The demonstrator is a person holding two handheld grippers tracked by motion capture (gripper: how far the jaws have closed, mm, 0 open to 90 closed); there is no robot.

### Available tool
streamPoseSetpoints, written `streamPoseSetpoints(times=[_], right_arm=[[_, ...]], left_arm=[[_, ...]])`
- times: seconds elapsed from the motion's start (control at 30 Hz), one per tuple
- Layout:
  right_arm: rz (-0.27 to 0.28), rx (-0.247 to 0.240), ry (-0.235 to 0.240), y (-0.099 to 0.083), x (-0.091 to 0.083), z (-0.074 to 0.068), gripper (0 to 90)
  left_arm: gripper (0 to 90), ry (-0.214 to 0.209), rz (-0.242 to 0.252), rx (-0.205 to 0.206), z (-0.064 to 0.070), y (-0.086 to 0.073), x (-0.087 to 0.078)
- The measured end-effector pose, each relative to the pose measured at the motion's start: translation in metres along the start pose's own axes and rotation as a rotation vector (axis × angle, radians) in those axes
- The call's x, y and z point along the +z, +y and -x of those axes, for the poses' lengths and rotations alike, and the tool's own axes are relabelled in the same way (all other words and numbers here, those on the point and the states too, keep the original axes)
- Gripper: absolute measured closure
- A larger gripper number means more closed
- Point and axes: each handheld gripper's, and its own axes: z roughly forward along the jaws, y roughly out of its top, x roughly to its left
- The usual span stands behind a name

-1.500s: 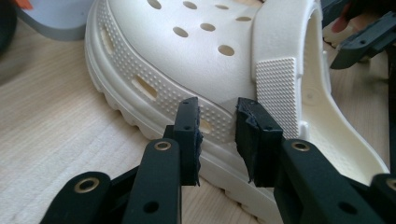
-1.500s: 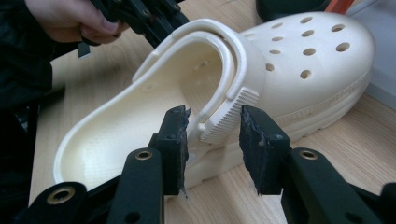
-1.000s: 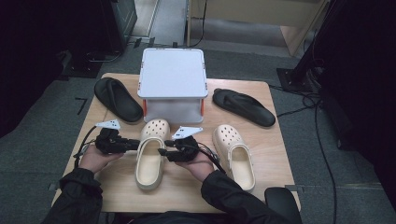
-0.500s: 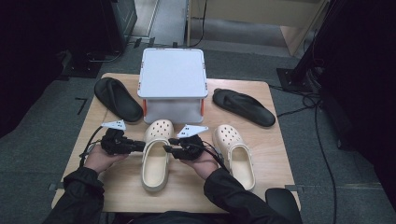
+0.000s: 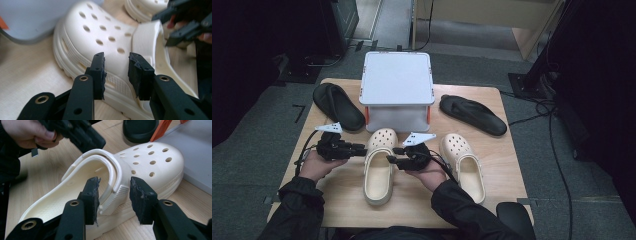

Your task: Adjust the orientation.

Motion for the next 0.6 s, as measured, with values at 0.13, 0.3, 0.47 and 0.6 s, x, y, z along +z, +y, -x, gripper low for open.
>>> streamPoseSetpoints(times=[0.13,0.3,0.47,0.6], right_arm=[[-0.001,0.001,-0.001,0.001,0.000,0.000,58.2],[-0.019,-0.005,-0.003,0.001,0.004,-0.001,57.0],[-0.023,-0.004,-0.007,0.005,0.008,0.001,55.4],[-0.039,0.003,-0.002,0.007,0.012,0.002,52.2]], left_arm=[[67.3,0.000,0.034,0.000,-0.002,0.010,-0.006],[68.1,0.005,0.050,0.027,-0.004,0.026,-0.012],[68.9,0.024,0.079,0.041,-0.007,0.042,-0.020],[69.2,0.027,0.095,0.055,-0.008,0.056,-0.025]])
